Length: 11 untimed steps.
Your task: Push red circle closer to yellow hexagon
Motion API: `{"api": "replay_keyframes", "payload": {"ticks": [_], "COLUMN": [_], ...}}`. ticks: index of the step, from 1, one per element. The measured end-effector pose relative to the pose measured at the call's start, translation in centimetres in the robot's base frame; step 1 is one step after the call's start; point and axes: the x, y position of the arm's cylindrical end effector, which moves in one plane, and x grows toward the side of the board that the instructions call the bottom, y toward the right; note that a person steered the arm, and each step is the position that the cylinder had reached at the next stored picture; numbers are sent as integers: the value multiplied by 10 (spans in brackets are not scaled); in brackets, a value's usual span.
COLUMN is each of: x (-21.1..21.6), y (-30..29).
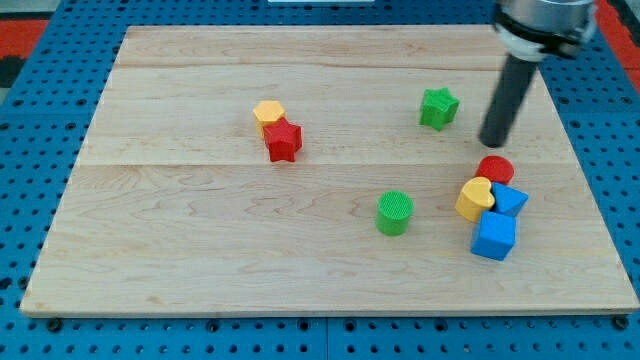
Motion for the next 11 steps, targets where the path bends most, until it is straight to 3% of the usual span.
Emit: {"api": "replay_keyframes", "payload": {"ticks": [1, 2, 3, 4, 5, 7, 8, 9, 10, 11], "x": [24, 28, 29, 58, 60, -19, -12, -56, -62, -33], "y": [16, -36, -19, -41, -125, -218, -150, -152, -210, -203]}}
